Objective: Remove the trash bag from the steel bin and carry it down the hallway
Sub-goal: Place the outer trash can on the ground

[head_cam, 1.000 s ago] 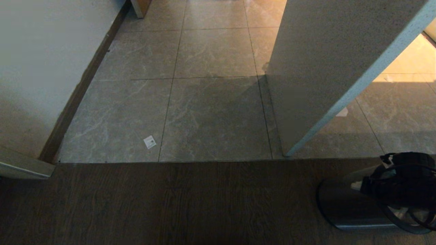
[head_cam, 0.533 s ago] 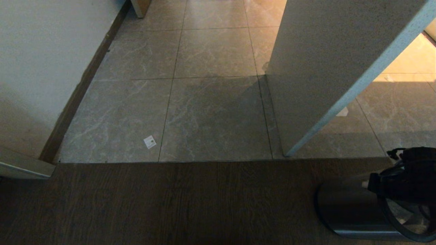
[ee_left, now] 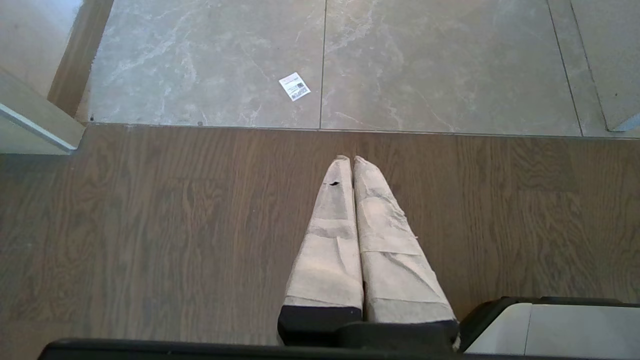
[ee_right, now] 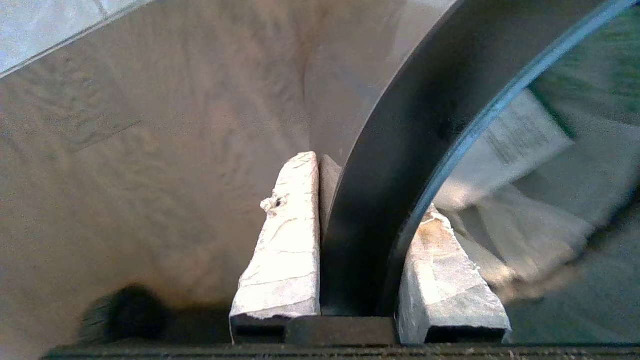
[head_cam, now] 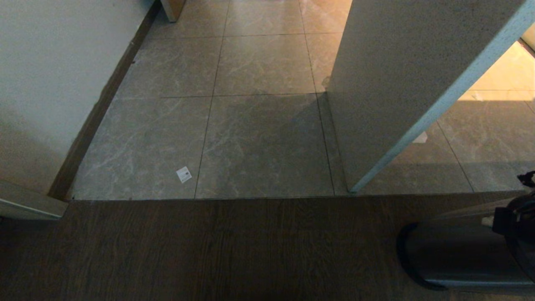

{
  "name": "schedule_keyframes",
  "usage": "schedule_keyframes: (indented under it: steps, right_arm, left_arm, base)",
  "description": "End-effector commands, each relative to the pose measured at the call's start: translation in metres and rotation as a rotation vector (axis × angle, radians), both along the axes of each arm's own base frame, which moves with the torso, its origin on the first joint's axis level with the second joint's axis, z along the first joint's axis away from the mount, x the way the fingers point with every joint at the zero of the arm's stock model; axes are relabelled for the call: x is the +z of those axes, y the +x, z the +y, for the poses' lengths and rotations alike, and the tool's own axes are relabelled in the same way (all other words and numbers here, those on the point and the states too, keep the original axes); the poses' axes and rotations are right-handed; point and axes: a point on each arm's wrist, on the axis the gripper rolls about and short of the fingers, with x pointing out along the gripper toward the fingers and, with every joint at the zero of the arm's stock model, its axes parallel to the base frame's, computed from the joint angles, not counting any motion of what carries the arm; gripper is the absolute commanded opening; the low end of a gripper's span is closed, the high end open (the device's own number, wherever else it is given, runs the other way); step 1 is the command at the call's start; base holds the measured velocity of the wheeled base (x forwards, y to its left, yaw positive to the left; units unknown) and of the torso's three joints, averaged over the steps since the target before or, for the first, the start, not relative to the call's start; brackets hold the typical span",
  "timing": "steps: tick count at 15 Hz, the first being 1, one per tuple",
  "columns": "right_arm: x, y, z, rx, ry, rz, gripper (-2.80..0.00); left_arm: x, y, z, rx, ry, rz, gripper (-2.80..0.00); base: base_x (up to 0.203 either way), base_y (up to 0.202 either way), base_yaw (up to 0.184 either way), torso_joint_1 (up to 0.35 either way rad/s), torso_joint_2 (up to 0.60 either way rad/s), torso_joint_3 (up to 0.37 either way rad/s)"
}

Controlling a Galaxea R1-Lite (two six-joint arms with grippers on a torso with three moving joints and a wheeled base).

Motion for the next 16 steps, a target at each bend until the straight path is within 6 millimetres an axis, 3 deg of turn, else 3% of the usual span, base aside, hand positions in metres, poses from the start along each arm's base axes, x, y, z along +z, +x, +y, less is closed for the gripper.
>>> schedule_keyframes:
  steps: [1,6,10,13,16]
  right_arm:
    - [0.031,-0.023,0.002,0.008,-0.106,-0.071,-2.80]
    - [0.070,-0.061,0.021,0.060,-0.190,-0.098,-2.80]
    - [0.123,-0.082,0.035,0.067,-0.189,-0.092,-2.80]
    - [0.157,-0.112,0.053,0.071,-0.183,-0.082,-2.80]
    - [0.174,-0.137,0.069,0.092,-0.230,-0.093,-2.80]
  left_arm:
    - [0.000,0.000,0.000,0.001,0.000,0.000,-2.80]
    - [0.000,0.000,0.000,0.001,0.000,0.000,-2.80]
    - [0.000,0.000,0.000,0.001,0.000,0.000,-2.80]
    - [0.000,0.000,0.000,0.000,0.000,-0.001,-2.80]
    - [0.000,0.000,0.000,0.001,0.000,0.000,-2.80]
  base:
    - [0.000,0.000,0.000,0.000,0.00,0.000]
    - [0.000,0.000,0.000,0.000,0.00,0.000]
    - [0.000,0.000,0.000,0.000,0.00,0.000]
    - [0.000,0.000,0.000,0.000,0.00,0.000]
    - [0.000,0.000,0.000,0.000,0.00,0.000]
